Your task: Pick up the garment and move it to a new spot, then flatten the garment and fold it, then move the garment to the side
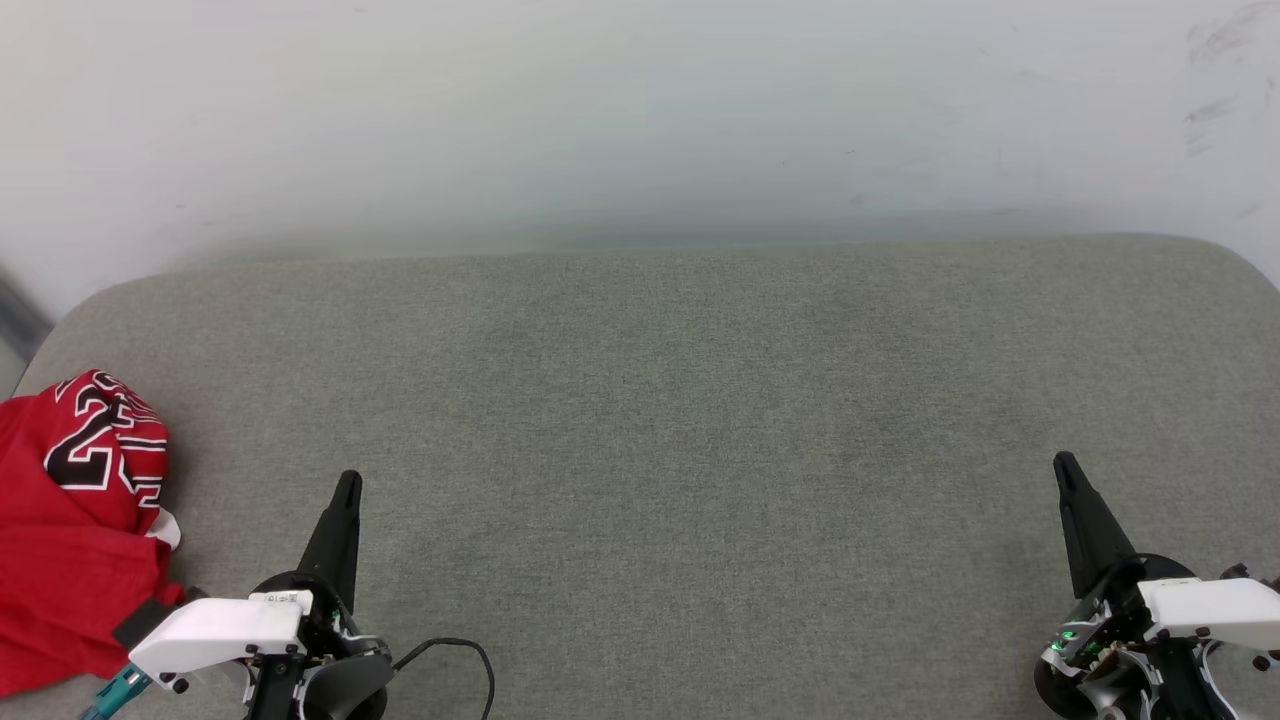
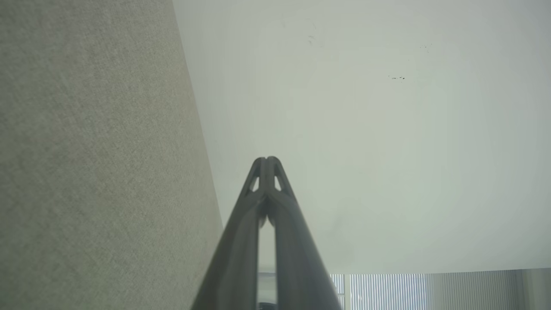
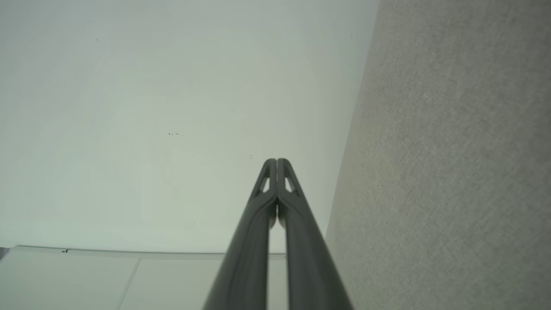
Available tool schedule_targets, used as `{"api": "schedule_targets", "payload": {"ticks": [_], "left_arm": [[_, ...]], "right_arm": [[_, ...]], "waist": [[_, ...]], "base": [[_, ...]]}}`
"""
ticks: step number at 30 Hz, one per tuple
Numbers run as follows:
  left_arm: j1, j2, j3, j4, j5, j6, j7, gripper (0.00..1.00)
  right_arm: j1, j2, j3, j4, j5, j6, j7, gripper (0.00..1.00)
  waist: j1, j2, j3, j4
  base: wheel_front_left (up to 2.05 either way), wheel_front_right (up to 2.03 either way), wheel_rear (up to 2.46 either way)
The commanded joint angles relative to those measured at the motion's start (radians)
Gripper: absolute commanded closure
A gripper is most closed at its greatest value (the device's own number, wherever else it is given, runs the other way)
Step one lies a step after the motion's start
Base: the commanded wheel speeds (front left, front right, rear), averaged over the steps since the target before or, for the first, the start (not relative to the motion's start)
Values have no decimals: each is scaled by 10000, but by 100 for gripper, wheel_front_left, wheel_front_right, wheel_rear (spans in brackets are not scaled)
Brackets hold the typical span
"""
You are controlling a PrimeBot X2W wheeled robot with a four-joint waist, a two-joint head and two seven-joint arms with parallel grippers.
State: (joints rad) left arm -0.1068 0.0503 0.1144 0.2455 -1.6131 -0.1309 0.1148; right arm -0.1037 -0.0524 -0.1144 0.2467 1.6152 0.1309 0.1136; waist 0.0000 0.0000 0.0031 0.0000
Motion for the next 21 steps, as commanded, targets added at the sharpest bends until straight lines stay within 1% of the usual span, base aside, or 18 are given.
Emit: {"api": "schedule_targets", "payload": {"ticks": [1, 21], "left_arm": [[-58, -17, 16, -1, 1, -22, 14, 100], [-58, -15, 15, -1, 1, -23, 14, 100]], "right_arm": [[-117, 43, 7, 6, -45, -3, -4, 100], [-117, 43, 7, 6, -45, -3, -4, 100]], "waist": [[0, 0, 0, 0], [0, 0, 0, 0]], "base": [[0, 0, 0], [0, 0, 0]]}}
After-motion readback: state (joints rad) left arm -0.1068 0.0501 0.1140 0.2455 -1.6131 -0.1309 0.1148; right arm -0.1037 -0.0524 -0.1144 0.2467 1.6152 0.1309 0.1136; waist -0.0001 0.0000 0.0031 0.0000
